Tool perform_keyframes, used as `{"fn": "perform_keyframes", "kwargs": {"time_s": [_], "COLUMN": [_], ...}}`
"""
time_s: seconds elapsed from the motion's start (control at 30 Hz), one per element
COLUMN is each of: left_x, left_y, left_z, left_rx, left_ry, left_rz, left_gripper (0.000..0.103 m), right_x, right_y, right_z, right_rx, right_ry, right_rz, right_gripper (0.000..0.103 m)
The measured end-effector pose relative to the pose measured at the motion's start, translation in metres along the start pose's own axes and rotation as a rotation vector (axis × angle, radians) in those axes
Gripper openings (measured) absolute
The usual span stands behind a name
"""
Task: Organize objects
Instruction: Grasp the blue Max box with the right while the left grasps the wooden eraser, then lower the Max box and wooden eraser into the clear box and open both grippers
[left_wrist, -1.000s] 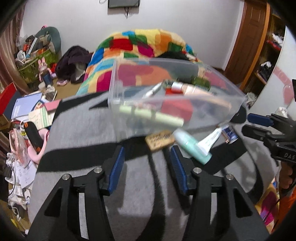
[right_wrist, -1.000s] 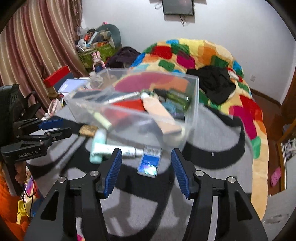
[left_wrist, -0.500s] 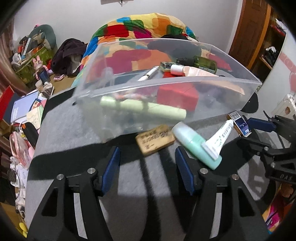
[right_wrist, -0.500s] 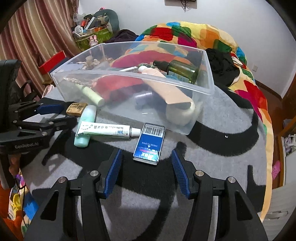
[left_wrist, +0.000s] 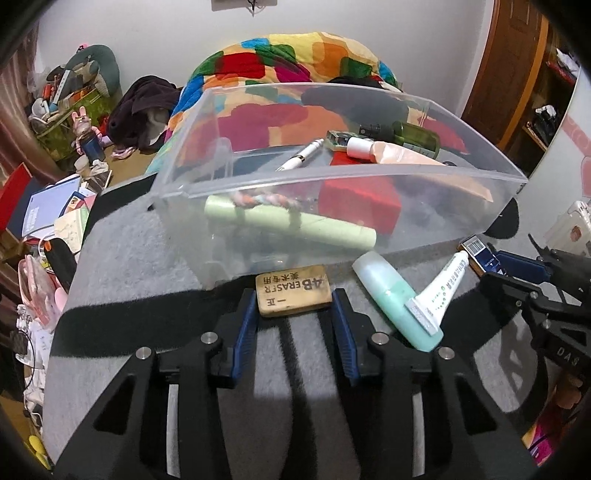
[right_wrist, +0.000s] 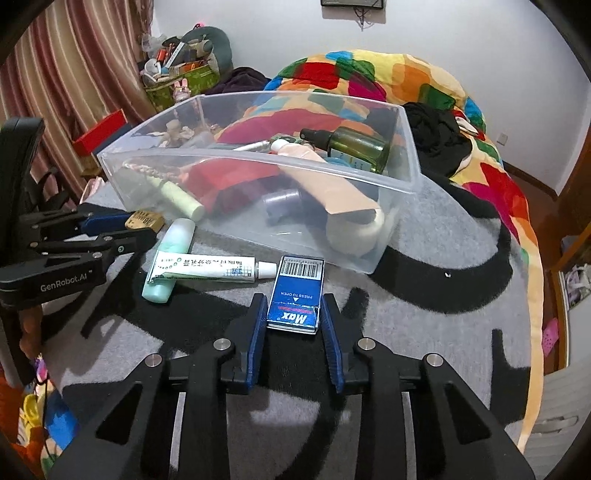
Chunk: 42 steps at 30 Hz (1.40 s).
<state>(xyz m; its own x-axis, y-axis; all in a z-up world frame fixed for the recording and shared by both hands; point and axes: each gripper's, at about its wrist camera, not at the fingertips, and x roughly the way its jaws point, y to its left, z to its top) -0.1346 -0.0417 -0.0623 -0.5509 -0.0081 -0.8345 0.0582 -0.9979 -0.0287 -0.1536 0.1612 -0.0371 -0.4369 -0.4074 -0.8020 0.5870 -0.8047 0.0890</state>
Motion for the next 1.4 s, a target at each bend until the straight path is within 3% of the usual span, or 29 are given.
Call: {"fn": "perform_keyframes", "kwargs": {"time_s": [0.4,0.97,1.2,1.4], "left_x": [-0.030,-0.093,-0.090,-0.065], "left_y": [-0.002,-0.006,-0.006,-0.002], "left_z": [-0.014,0.022,0.037,0.049], "left_rx": [-0.012,-0.009,-0.022,-0.042], "left_ry": [-0.064,-0.257,-0.277,-0.232], "left_rz": [-0.055,-0.099,-0.096,-0.082], "left_gripper": [0.040,0.040,0.040,0.039], "right_x": [-0.031,-0.071,-0.067,-0.046], "right_y": [-0.002,0.018,0.018,0.012], "right_z": [-0.010,0.029,0.051,0.068], "right_rx": [0.008,-0.010,0.007,0.044], "right_ry": [-0.059,-0.212,-0.232,-0.203], "right_rz": [-0.004,0.029,0.032,0.031], "right_gripper": [0.026,0.026,0.026,0.026]}}
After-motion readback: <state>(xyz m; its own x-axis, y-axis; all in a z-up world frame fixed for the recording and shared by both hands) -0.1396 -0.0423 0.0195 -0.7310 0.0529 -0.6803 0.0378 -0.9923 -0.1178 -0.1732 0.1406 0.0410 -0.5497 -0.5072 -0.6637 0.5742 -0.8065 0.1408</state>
